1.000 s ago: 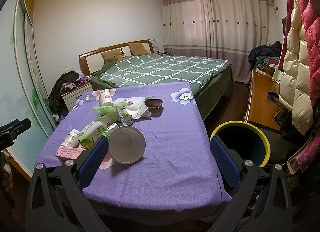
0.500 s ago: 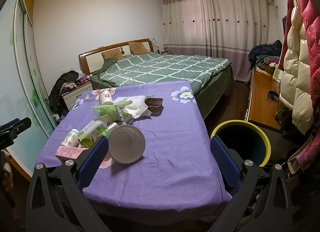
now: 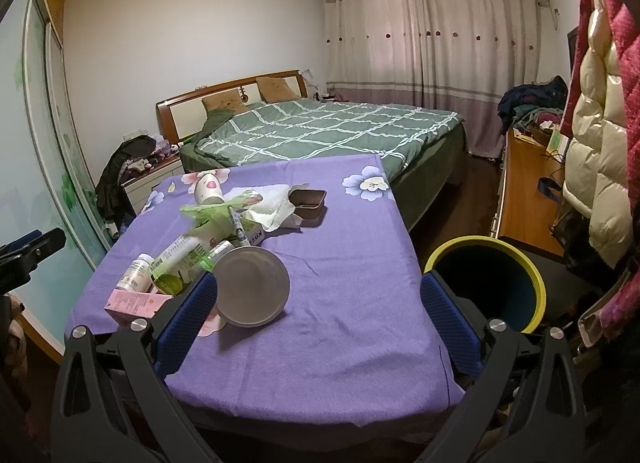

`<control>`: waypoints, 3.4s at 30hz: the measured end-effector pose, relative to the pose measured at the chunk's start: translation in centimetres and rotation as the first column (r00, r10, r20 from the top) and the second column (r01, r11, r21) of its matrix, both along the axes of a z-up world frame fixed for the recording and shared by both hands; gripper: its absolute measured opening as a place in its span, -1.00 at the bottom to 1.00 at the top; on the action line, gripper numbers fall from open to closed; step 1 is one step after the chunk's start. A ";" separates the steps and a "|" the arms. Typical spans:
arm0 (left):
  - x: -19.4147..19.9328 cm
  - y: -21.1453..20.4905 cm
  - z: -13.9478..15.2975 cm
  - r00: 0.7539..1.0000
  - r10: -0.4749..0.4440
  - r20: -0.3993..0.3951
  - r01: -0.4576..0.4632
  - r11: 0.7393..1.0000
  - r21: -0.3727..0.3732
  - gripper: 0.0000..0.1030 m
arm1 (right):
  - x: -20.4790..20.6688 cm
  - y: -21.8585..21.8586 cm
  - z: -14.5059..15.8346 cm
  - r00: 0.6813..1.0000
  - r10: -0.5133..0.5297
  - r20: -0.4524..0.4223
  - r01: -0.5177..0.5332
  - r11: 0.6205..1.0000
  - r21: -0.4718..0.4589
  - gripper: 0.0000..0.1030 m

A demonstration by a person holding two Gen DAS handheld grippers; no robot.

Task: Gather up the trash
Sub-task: 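Reach the right gripper into the pile and grasp the green wet-wipe packet, then carry the green packet with the right gripper over the yellow-rimmed bin and release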

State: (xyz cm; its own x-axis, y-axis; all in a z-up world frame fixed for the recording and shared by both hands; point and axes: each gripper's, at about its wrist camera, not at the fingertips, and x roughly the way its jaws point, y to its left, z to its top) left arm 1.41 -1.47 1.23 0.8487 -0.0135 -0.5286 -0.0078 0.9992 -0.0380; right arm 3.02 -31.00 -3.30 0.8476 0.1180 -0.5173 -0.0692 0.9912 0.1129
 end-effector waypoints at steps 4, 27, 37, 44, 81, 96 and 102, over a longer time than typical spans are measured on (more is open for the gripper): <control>1.4 0.3 -0.5 1.000 0.010 -0.004 -0.010 1.000 0.002 0.93 | 1.6 0.8 -0.3 1.000 0.026 -0.014 -0.026 1.000 -0.006 0.88; 9.7 5.5 -3.1 0.990 0.135 -0.038 -0.134 0.991 0.031 0.93 | 17.0 13.1 -3.3 0.964 0.235 -0.126 -0.238 0.971 -0.004 0.80; 15.0 7.2 -4.3 0.992 0.119 -0.049 -0.118 0.993 0.017 0.93 | 20.6 16.8 -4.0 0.958 0.245 -0.151 -0.259 0.962 -0.082 0.52; 17.6 8.4 -4.9 0.991 0.117 -0.059 -0.117 0.993 0.009 0.93 | 22.1 18.6 -4.6 0.943 0.274 -0.186 -0.300 0.945 -0.131 0.29; 16.4 5.8 -3.0 0.999 0.046 -0.015 -0.046 0.999 -0.002 0.93 | 18.2 11.1 5.4 0.956 0.293 0.025 -0.294 0.952 0.086 -0.99; 14.1 2.3 -1.6 1.000 -0.010 0.006 0.010 1.000 0.011 0.93 | 13.5 -4.6 5.4 0.997 -0.050 0.052 0.043 0.992 0.122 -0.99; 13.5 0.3 -1.6 0.999 -0.036 0.001 0.036 0.999 0.022 0.93 | 12.2 -11.4 2.9 0.974 -0.227 -0.006 0.227 0.970 0.093 -0.99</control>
